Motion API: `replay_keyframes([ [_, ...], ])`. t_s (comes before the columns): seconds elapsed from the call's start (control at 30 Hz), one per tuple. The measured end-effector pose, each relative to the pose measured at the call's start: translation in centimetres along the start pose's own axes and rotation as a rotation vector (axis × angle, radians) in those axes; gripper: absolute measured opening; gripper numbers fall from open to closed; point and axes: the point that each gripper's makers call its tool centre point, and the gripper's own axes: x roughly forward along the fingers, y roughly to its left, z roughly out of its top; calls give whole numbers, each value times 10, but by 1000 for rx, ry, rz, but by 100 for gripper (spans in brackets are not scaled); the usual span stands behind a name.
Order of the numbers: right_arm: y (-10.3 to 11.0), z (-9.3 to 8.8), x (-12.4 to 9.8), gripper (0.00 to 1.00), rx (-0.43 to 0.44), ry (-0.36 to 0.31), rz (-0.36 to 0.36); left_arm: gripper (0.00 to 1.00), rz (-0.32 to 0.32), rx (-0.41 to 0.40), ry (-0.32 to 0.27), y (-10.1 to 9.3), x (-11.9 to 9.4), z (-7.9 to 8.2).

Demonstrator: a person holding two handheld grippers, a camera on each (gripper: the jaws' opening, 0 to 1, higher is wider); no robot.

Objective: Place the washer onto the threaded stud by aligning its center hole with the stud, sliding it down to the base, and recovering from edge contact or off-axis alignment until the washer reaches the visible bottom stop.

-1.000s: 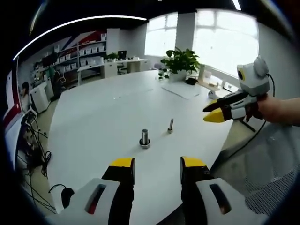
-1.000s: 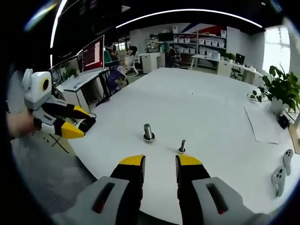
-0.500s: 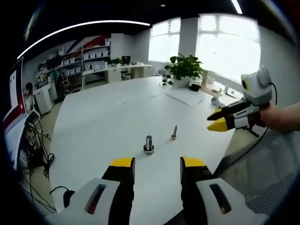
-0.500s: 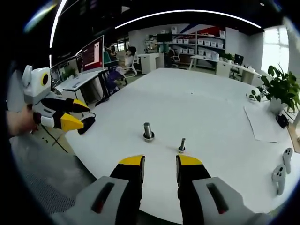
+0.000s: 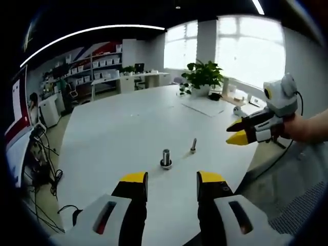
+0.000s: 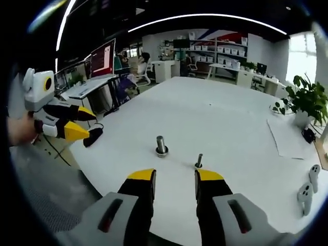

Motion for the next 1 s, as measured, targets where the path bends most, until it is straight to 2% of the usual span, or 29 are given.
replay_keyframes([
  [0.13,-1,2,-1,34,-9,-14,-6,36,-5,14,-2,-3,1,1],
  [0.27,-3,13,-4,34,-2,-67,-23,36,2,19,-11,-1,-1,3],
  [0.43,-4,4,1,36,10,-31,-22,37,24,-19,-29,10,-4,7],
  [0.6,0,-7,5,41,44,12,-6,37,25,-13,-27,8,-3,6],
  [0.73,2,0,3,41,29,-17,-5,37,9,13,-20,2,-1,6],
  [1.0,-5,1,1,37,-10,-11,-35,37,-1,6,-3,0,1,2],
])
